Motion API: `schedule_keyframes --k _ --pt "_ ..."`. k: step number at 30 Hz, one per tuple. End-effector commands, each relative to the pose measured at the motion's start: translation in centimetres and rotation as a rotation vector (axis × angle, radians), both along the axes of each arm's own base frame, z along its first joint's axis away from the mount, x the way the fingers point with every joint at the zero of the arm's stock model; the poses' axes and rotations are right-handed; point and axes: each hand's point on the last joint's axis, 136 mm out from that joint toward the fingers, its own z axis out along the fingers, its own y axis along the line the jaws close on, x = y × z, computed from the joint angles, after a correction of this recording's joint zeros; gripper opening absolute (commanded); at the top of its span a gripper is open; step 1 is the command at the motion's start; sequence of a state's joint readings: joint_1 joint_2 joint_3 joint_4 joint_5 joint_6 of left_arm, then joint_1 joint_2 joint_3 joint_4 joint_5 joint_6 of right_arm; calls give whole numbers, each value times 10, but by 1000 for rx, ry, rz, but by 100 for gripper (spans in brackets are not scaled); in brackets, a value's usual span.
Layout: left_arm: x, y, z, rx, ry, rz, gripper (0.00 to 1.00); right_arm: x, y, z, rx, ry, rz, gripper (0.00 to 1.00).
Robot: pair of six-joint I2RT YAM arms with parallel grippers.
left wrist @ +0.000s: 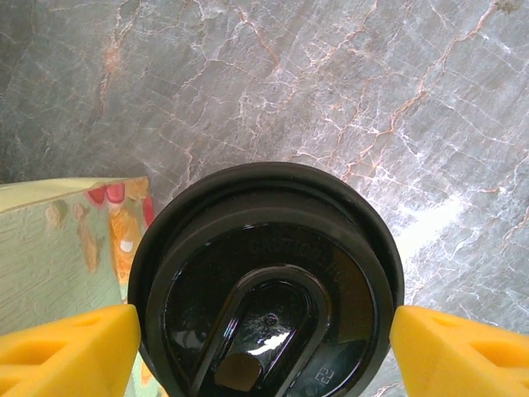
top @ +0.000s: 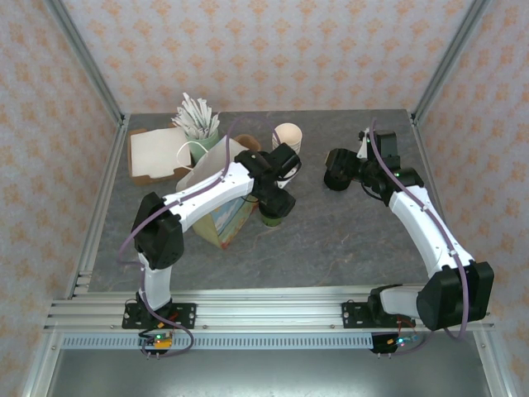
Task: Pack the takeout coffee
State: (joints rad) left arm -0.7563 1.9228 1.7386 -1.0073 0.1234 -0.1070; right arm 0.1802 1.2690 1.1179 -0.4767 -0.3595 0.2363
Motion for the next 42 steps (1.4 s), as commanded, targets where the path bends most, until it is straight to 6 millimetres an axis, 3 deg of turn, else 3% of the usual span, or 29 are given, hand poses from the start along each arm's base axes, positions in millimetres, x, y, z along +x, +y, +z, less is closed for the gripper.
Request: schedule_keyframes --k 1,9,28,30,42 --pt "2 9 -10 34 34 11 81 2 1 -2 7 -6 -2 82" --pt "5 8 5 3 10 24 81 3 2 -2 12 -5 0 82" --pt "3 4 7 -30 18 29 85 3 3 -6 17 2 -1 82" --pt "3 5 20 -49 -6 30 85 3 3 -7 19 3 0 82" --pt "1 7 12 -29 16 26 86 2 3 -7 20 4 0 82"
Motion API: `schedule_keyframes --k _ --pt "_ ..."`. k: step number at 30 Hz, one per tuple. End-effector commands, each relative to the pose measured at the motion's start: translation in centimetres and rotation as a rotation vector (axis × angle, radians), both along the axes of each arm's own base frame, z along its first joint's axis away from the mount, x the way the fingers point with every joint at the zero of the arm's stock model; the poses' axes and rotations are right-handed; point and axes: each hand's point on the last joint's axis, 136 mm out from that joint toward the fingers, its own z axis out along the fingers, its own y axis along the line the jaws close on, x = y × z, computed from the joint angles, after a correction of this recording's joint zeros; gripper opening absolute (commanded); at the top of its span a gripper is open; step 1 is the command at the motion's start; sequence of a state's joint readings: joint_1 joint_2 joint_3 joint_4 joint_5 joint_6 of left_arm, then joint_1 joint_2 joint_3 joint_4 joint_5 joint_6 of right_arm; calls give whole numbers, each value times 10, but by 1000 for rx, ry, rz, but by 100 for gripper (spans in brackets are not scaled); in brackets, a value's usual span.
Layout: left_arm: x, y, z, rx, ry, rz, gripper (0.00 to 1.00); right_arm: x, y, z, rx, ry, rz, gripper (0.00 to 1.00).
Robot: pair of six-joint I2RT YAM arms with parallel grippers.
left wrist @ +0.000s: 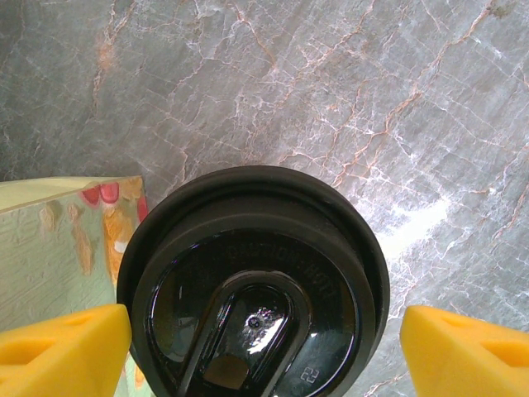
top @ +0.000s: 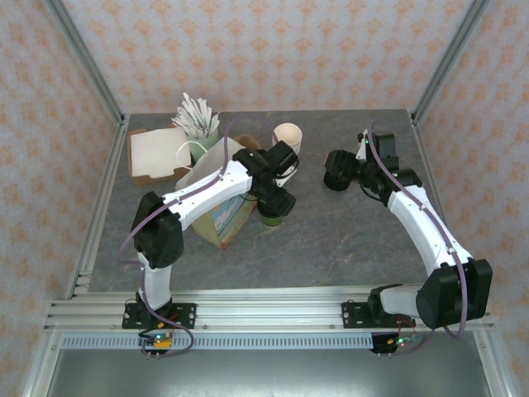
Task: Pack the takeout coffee
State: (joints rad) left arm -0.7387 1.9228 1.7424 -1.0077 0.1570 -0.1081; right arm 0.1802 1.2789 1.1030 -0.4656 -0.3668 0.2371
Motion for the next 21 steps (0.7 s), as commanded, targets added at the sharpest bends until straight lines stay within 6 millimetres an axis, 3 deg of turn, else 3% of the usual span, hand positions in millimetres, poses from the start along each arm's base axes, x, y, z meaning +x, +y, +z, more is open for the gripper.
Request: schedule_keyframes --k 1,4,10,21 --pt "-1 7 12 0 -4 16 86 2 1 1 18 -10 -6 82" --pt "0 8 -1 35 21 11 84 2 2 0 17 -8 -5 82" --pt "-1 8 -5 46 34 3 81 2 2 1 15 -10 -4 82" --pt "-5 6 2 24 41 2 73 2 1 -1 13 -6 -5 82"
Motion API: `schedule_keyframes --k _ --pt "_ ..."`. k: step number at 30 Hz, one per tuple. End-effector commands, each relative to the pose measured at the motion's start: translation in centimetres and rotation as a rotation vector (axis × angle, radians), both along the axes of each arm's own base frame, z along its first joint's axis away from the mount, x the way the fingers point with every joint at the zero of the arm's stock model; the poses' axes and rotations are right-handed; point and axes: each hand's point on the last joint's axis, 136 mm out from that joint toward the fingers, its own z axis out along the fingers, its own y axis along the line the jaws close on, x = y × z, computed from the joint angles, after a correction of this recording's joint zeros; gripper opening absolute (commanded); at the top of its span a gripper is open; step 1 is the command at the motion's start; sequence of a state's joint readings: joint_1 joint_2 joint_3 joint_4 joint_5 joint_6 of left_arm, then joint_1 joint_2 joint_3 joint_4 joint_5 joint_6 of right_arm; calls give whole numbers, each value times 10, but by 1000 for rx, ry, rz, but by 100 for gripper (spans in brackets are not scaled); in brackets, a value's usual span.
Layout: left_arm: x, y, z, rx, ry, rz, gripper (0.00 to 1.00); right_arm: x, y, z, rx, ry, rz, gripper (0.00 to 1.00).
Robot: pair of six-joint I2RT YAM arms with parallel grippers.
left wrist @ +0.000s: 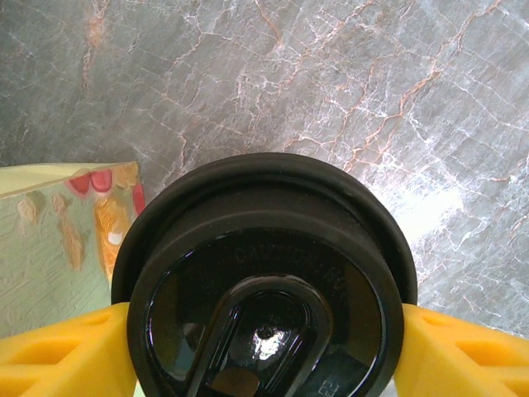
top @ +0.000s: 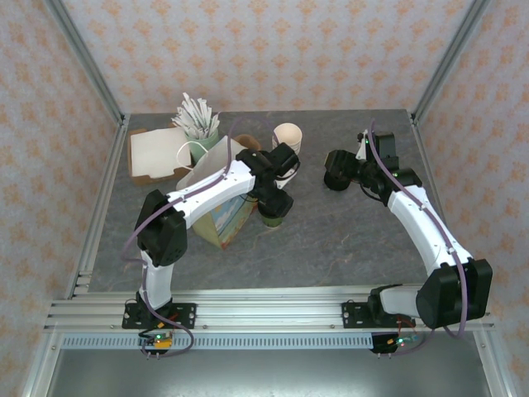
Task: Pack the takeout coffee
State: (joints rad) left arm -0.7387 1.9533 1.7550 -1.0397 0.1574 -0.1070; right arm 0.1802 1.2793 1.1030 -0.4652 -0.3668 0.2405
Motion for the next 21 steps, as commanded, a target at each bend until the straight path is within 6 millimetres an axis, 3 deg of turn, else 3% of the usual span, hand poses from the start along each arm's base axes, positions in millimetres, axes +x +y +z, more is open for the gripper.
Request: schedule_keyframes --k 1,12,21 --pt "-5 4 15 -11 10 -2 72 2 1 -1 9 -8 -2 82" --pt "-64 15 29 34 68 -107 73 2 1 1 8 -13 -1 82" --pt "-91 10 22 30 47 -150 73 3 2 4 12 -15 3 82"
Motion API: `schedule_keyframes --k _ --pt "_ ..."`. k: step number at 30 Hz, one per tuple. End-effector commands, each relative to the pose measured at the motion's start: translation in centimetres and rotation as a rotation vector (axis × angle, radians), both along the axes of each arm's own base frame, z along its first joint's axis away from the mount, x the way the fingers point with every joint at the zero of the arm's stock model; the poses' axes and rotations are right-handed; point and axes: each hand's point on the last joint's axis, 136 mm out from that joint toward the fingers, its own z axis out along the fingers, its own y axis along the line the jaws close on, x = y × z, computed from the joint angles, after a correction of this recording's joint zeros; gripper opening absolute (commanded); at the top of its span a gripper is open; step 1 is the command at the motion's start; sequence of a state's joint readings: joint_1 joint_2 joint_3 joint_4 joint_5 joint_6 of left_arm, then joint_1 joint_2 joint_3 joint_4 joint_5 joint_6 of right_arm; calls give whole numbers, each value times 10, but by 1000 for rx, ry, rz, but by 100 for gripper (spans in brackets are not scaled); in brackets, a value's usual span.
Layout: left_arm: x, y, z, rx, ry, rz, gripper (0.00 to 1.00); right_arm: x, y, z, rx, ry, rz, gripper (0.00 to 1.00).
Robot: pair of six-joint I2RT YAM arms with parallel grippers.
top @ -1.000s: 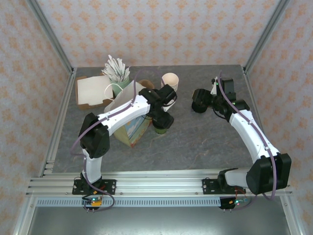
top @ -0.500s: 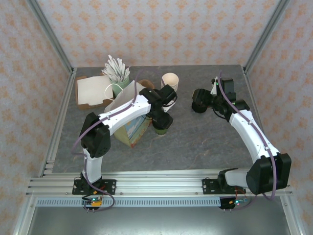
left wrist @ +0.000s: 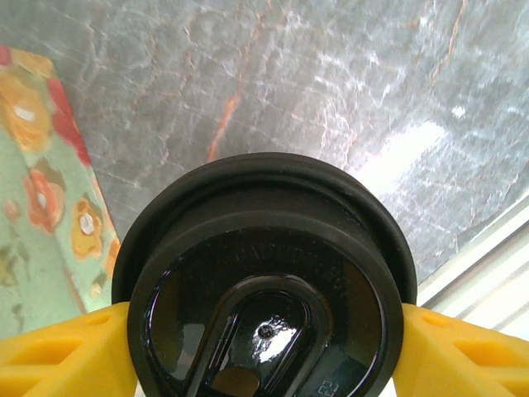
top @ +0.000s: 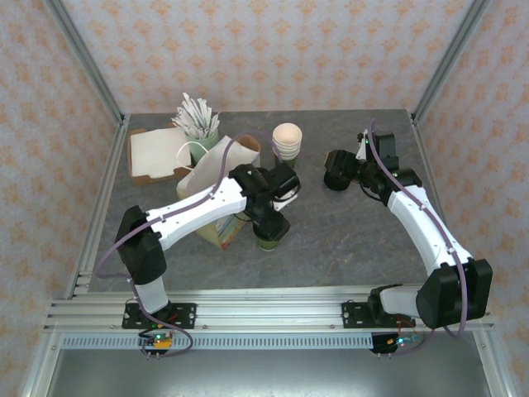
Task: Pack the takeout coffee
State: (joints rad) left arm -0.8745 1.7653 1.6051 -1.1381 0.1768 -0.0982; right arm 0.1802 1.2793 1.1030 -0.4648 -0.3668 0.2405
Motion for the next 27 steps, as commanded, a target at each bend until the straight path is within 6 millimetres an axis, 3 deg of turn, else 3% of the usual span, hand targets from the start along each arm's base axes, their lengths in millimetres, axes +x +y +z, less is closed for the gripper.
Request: schedule_keyframes --k 1,12,27 --pt "-9 4 0 -7 -5 -6 73 3 2 4 11 -16 3 82" --pt "-22 4 -16 1 -5 -35 75 4 3 2 15 -7 4 82" --pt "-31 11 -19 72 75 -59 80 2 4 -2 20 1 6 82"
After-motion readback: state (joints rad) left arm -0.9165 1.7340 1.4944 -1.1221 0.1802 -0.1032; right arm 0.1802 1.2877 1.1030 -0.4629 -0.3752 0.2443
